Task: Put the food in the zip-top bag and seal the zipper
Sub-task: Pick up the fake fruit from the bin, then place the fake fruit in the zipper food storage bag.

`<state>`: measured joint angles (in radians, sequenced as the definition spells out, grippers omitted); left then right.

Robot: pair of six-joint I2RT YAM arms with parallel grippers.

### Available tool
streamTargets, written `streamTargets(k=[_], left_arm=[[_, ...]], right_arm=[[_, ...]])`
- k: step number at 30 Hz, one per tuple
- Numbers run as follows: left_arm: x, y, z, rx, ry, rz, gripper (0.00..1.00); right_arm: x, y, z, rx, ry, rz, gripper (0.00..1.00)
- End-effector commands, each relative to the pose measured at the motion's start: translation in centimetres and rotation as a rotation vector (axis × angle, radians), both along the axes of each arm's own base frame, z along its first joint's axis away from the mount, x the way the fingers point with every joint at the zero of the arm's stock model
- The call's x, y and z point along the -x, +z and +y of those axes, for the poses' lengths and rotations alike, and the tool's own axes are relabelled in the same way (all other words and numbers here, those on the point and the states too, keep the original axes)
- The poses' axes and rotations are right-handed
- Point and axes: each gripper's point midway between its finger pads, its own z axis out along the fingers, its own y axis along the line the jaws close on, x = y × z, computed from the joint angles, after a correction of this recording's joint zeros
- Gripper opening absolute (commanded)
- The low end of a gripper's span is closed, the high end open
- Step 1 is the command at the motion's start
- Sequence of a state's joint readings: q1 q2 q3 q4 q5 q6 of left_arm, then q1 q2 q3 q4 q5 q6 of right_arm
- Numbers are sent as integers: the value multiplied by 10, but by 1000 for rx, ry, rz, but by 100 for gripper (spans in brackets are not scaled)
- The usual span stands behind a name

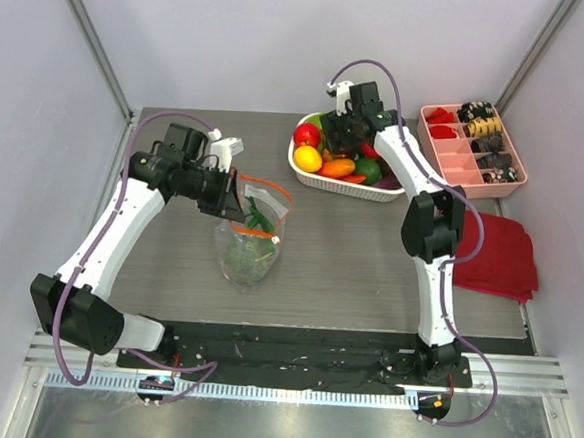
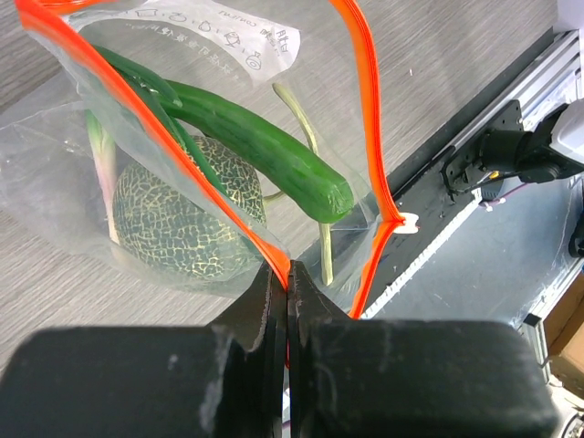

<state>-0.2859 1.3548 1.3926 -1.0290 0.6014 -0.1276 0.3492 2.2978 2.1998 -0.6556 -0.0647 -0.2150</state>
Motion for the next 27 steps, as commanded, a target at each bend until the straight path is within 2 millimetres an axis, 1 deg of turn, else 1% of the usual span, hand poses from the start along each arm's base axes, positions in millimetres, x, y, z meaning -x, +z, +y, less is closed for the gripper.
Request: streamTargets(k=[1, 3, 4, 5, 6, 7, 8, 9, 11, 12, 13, 14, 15, 17, 18, 20, 21, 22, 23, 24, 25, 27], left_arm=[[-6, 10, -2, 9, -10, -47, 0], [-7, 11, -3, 15, -9, -44, 0], [-7, 12, -3, 19, -8, -40, 0], [-6, 12, -3, 20, -9, -39, 0], [-6, 14, -4, 24, -10, -42, 0], [-5, 14, -3, 23, -12, -44, 0], [-5, 14, -4, 24, -14, -44, 0], [-5, 14, -4, 23, -14, -43, 0], [-6, 15, -4, 27, -16, -47, 0], [-6, 14, -4, 25, -13, -46, 0], [-7, 14, -4, 24, -12, -45, 0], [-7, 15, -4, 26, -12, -44, 0], [-7, 15, -4, 32, -13, -42, 0], [-7, 20, -7, 57, -20, -47, 0], [-7, 22, -7, 65, -19, -52, 0], [-7, 25, -8, 82, -23, -63, 0], [-7, 26, -8, 88, -25, -72, 0], [-7, 27, -9, 96, -28, -73, 0], [-6, 28, -10, 98, -29, -77, 0], [-6, 29, -10, 103, -28, -77, 0], [-6, 29, -10, 105, -27, -76, 0], [-7, 29, -11, 107, -30, -74, 0]], right_arm=[[10, 135, -9, -103, -12, -243, 46], [22, 156, -7, -145, 9, -262, 44], [41, 182, 4, -215, 91, -278, 42], [52, 192, 9, -253, 143, -278, 41], [68, 187, 19, -289, 210, -239, 39], [97, 210, 33, -371, 326, -239, 36], [113, 213, 43, -416, 385, -215, 35], [127, 209, 52, -446, 425, -178, 35], [181, 228, 84, -545, 579, -125, 33], [193, 222, 92, -551, 608, -102, 32], [207, 223, 101, -550, 642, -102, 32], [220, 229, 105, -545, 673, -124, 33], [239, 219, 121, -534, 721, -103, 33], [253, 214, 131, -492, 760, -129, 33], [267, 203, 143, -478, 796, -105, 33], [273, 190, 152, -441, 826, -103, 33], [273, 177, 155, -411, 825, -91, 32], [281, 170, 164, -393, 849, -81, 33], [281, 164, 167, -371, 859, -87, 33], [276, 150, 172, -346, 847, -71, 33], [278, 144, 177, -339, 854, -61, 34], [273, 137, 184, -330, 835, -54, 37]])
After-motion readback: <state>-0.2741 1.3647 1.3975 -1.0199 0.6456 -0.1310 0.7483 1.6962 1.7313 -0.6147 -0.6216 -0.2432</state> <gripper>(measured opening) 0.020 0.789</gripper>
